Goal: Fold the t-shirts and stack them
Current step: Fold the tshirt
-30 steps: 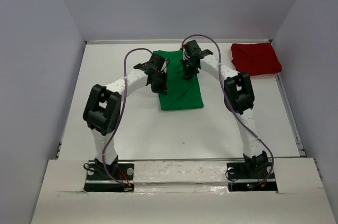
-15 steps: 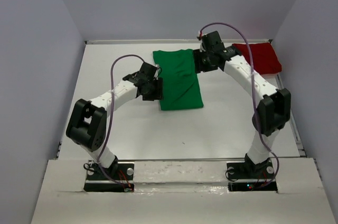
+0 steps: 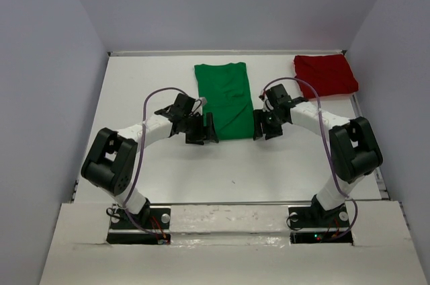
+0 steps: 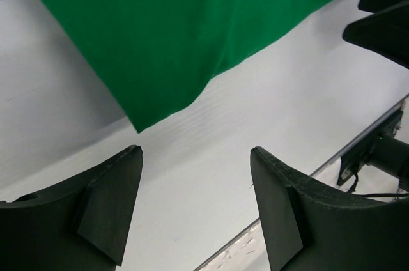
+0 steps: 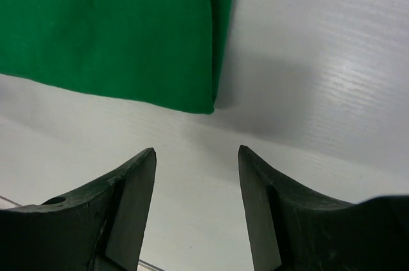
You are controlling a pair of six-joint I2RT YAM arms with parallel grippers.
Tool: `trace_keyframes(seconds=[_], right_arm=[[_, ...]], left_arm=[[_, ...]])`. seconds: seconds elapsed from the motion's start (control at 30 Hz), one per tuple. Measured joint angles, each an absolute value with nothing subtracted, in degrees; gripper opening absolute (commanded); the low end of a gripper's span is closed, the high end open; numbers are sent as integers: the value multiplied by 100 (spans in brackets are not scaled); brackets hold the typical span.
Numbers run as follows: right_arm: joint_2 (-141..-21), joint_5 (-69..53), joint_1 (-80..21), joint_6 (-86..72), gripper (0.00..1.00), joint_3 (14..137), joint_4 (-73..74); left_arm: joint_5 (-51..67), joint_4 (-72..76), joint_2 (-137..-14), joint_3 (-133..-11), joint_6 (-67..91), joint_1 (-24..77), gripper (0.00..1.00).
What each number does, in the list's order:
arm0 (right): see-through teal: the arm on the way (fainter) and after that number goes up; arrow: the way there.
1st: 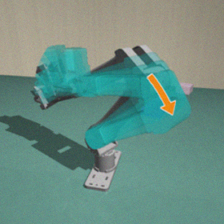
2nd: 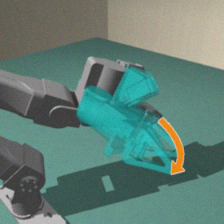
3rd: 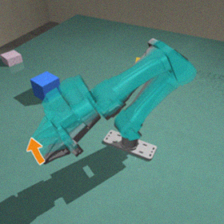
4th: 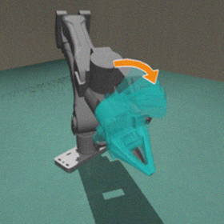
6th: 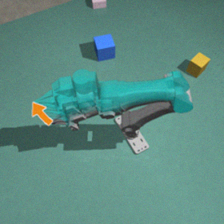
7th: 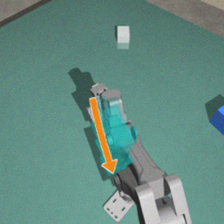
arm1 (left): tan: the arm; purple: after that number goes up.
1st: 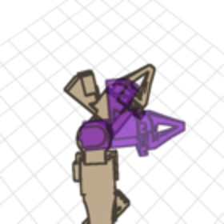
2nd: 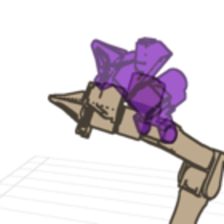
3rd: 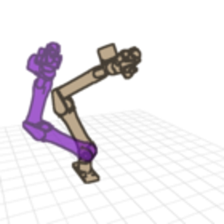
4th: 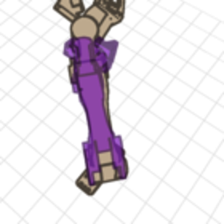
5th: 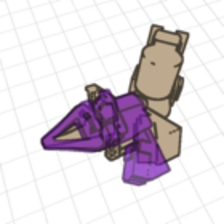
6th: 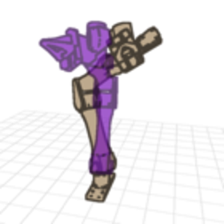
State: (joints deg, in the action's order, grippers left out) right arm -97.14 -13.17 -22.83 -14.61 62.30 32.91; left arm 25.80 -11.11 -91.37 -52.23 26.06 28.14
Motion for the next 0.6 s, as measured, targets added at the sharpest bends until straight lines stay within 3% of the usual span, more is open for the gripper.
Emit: trace_keyframes(seconds=[0.6], right_arm=[[-9708, -2088, -1898, -1544, 60, 6202, 2609]], left_arm=[[3109, -792, -9585, -5354, 2556, 2639, 78]])
